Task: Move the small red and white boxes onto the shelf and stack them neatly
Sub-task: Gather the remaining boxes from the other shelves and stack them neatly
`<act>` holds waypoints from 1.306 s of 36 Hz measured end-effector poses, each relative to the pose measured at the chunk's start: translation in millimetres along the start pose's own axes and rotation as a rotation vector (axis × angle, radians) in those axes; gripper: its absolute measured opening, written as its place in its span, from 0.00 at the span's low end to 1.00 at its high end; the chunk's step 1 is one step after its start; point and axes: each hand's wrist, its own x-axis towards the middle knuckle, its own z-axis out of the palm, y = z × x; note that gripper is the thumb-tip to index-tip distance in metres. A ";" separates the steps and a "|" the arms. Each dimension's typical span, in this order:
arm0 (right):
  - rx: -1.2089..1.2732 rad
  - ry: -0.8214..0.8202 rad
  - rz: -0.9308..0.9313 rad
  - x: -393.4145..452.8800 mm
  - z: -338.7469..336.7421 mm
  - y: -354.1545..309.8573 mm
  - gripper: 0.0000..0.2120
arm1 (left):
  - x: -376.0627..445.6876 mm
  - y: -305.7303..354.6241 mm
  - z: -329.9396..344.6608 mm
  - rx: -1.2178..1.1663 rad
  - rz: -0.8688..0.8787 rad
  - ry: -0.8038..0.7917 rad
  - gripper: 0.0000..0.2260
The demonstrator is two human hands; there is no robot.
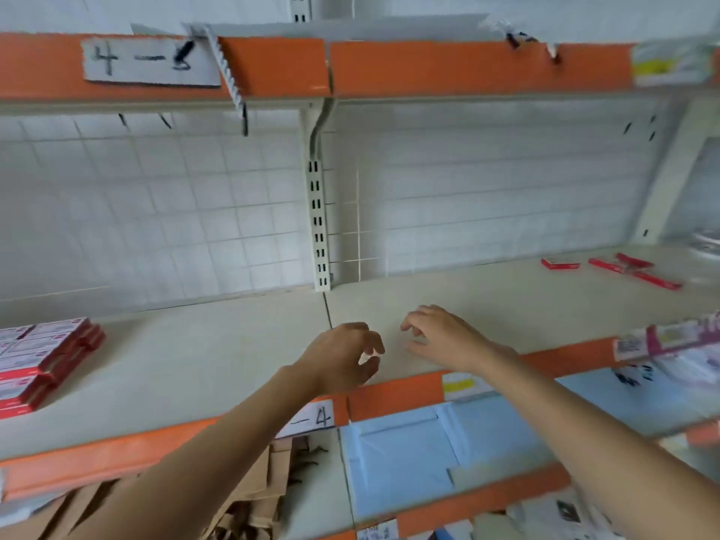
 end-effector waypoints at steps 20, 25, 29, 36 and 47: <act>0.012 0.051 0.306 -85.8 -48.5 230.1 0.16 | 204.8 148.9 87.2 -0.089 0.197 -0.017 0.11; -0.063 -0.022 0.291 -58.7 -73.1 283.4 0.17 | 262.0 155.7 98.8 -0.137 0.151 0.005 0.10; -0.054 0.029 0.299 -33.8 -91.8 324.1 0.18 | 296.0 160.4 107.8 -0.153 0.123 0.004 0.10; -0.048 -0.012 0.255 -8.2 -76.1 372.5 0.20 | 327.1 164.4 118.5 -0.126 0.042 -0.031 0.10; -0.063 -0.038 0.196 39.5 -66.6 447.5 0.19 | 343.5 192.3 121.3 -0.079 -0.138 -0.004 0.10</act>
